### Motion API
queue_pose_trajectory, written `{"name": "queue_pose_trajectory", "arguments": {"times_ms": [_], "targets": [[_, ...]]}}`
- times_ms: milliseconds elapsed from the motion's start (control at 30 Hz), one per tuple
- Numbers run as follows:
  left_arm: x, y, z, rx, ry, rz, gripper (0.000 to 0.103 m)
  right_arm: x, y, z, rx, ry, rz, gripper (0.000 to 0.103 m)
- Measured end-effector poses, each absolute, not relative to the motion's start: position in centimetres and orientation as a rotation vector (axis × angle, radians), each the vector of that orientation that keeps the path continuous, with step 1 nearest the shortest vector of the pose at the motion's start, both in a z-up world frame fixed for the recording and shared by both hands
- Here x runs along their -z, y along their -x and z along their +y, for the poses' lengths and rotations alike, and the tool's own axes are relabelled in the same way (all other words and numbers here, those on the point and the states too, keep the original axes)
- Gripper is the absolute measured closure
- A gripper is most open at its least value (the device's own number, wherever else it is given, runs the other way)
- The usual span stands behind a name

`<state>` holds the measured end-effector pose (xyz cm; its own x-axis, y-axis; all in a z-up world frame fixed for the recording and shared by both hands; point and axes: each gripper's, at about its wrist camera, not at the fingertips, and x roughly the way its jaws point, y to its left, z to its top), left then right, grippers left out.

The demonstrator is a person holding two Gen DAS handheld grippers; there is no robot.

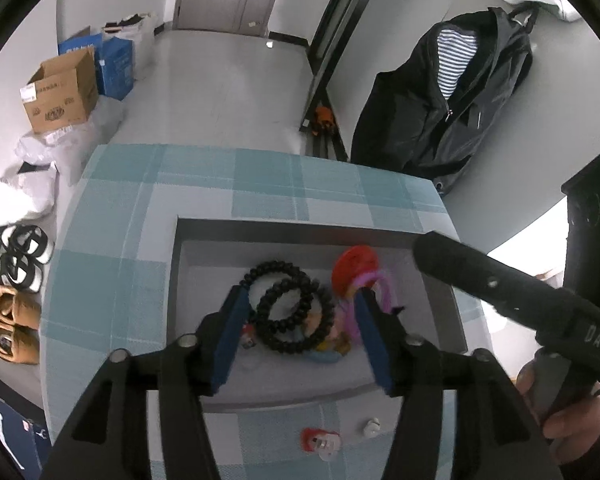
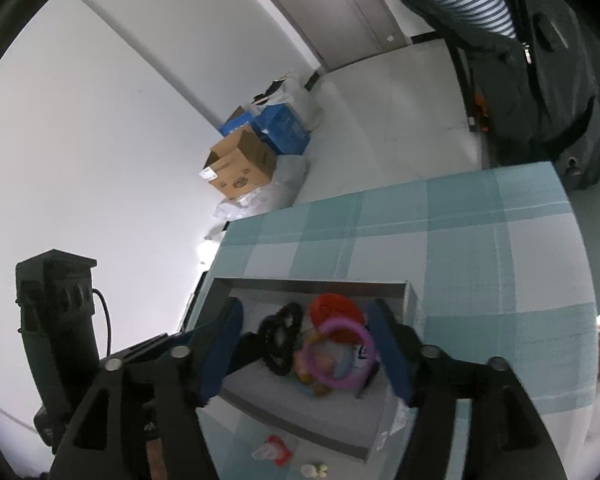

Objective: Organize jewelry
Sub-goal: 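Lower the pink ring and hair tie into the grey box and open both grippers, then withdraw both grippers from the box toward the red charm and white badge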

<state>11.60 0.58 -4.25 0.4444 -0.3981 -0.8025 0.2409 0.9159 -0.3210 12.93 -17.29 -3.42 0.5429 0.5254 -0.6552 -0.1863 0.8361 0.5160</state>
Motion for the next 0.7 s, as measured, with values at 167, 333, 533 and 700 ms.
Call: {"name": "queue_pose_trajectory", "arguments": {"times_ms": [167, 333, 533, 700], "targets": [[3.5, -10.8, 1.0, 0.392, 0.176, 1.004, 0.044, 2.5, -12.1, -18.3, -0.415, -0.418, 0.873, 0.031], [3.0, -10.1, 0.9, 0.382, 0.151, 0.980, 0.044, 2.0, -11.3, -18.9, -0.395, -0.408, 0.860, 0.028], [2.7, -9.3, 0.7, 0.366, 0.112, 0.960, 0.044, 1.4, -10.4, -18.8, -0.407, -0.393, 0.858, 0.025], [2.4, -8.0, 0.7, 0.371, 0.085, 0.933, 0.044, 0.6, -9.2, -18.0, -0.426, -0.329, 0.827, 0.017]]}}
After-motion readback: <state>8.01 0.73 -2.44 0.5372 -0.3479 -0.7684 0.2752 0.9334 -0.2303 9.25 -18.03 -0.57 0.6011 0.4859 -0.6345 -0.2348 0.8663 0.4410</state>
